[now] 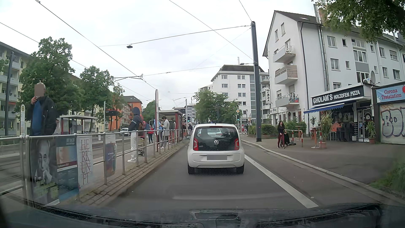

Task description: Follow the waypoints while adhering to traffic rules and regulations

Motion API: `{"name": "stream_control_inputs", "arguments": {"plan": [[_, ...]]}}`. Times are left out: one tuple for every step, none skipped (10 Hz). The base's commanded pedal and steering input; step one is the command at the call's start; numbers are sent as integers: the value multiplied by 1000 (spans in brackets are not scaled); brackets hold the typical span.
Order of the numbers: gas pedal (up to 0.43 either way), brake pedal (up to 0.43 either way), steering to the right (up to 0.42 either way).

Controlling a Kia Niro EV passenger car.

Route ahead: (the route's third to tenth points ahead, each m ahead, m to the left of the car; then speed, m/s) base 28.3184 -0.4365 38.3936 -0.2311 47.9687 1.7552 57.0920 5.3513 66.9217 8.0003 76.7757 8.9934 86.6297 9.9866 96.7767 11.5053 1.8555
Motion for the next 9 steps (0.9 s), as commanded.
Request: {"name": "stream_control_inputs", "arguments": {"plan": [[248,0,-6],[248,0,-6],[248,0,-6],[248,0,-6],[248,0,-6],[248,0,-6],[248,0,-6],[248,0,-6],[248,0,-6]]}}
